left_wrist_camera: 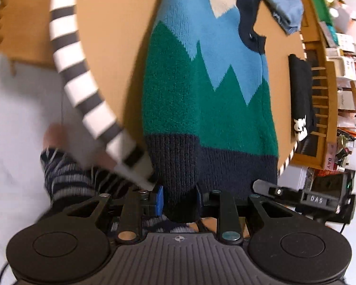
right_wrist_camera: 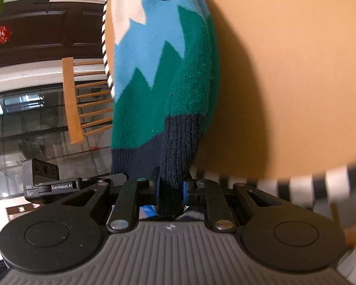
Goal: Fold clothes
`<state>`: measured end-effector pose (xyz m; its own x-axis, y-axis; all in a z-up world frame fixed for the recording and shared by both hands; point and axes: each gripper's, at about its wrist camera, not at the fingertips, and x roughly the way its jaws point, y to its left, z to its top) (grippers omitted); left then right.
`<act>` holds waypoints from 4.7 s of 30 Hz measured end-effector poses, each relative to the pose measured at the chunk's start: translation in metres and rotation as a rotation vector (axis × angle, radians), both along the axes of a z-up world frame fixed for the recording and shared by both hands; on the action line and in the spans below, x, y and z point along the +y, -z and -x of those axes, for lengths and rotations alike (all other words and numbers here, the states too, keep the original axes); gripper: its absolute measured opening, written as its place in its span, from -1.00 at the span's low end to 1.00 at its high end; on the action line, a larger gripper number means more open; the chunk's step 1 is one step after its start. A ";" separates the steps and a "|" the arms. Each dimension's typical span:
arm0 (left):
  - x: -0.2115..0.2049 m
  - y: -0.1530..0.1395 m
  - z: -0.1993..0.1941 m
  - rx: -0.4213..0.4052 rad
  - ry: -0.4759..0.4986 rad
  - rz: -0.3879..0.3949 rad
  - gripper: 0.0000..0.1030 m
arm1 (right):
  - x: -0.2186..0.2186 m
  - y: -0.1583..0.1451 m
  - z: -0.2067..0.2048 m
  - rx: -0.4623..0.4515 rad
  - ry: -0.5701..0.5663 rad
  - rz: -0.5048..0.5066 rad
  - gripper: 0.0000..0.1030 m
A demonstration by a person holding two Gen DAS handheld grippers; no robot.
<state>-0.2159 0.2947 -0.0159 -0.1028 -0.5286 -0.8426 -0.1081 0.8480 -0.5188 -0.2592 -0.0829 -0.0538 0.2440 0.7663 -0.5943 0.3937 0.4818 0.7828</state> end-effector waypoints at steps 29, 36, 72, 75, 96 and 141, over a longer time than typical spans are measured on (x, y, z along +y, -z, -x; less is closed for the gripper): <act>-0.052 0.000 -0.396 -0.083 -0.264 -0.194 -0.50 | -0.032 0.001 -0.364 -0.065 0.296 0.151 -0.66; -0.062 0.040 -0.438 -0.054 -0.238 -0.216 -0.50 | -0.038 0.045 -0.392 0.026 0.346 0.162 -0.65; -0.078 0.016 -0.271 -0.695 0.032 -0.271 -0.05 | 0.034 0.010 -0.312 -0.473 -0.099 0.806 -0.83; -0.079 0.015 -0.300 -0.705 0.016 -0.230 -0.07 | 0.044 -0.011 -0.326 -0.525 -0.103 0.830 -0.70; -0.040 0.018 -0.332 -0.529 -0.044 -0.050 -0.02 | -0.007 -0.013 -0.313 -0.497 0.062 0.699 -0.38; -0.076 0.034 -0.198 -0.608 0.071 -0.464 -0.61 | 0.055 0.029 -0.204 -0.480 -0.079 0.794 -0.75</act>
